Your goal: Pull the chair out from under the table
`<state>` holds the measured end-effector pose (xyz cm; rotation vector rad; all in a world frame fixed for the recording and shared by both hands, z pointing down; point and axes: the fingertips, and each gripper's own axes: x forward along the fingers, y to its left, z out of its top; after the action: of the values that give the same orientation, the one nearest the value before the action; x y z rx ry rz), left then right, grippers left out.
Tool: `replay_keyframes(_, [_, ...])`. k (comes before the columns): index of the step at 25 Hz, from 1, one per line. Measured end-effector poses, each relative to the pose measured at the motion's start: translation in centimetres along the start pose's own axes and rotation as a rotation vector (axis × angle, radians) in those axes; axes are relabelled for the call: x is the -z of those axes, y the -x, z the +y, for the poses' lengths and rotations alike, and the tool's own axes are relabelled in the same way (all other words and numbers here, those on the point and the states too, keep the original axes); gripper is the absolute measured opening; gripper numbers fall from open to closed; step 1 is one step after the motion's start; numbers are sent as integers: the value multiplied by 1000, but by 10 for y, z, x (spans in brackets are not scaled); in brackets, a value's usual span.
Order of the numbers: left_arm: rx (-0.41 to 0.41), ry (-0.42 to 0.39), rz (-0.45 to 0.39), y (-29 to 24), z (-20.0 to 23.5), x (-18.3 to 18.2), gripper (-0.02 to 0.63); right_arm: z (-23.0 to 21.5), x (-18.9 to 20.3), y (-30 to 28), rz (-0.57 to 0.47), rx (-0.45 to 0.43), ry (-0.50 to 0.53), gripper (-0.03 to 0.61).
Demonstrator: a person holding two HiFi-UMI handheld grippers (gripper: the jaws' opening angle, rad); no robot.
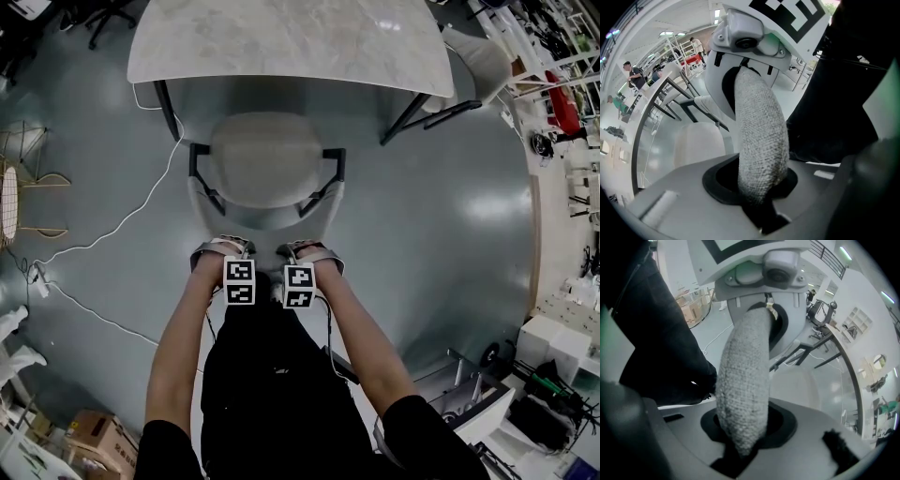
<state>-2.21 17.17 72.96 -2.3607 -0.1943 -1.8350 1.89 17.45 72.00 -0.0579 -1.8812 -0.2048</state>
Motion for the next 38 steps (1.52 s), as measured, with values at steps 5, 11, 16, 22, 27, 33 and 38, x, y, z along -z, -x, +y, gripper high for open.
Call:
replay_keyframes(5, [5,5,-1,-1,-8,-2,75,8,-1,0,-2,-4,2,92])
replay_keyframes(11, [4,5,0,0,-19,-4,75,19,-4,2,-3,-6,5,92])
replay_keyframes(16, [9,13,2,0,-28,-5,75,27,-5,2,-4,-5,7,92])
replay_keyframes(22, [9,20,2,-1,-42,-9,75,41,-6,3,-4,-5,15,92])
replay_keyframes(27, [8,25,2,-2,-53,-11,76,53,-8,3,-5,-6,13,92])
replay_keyframes(33, [12,32,4,-3,-74,-19,76,74,-8,7,-7,-9,21,92])
replay_keyframes(38, [11,33,9,-3,-91,-22,75,91,-11,8,-11,-9,22,92])
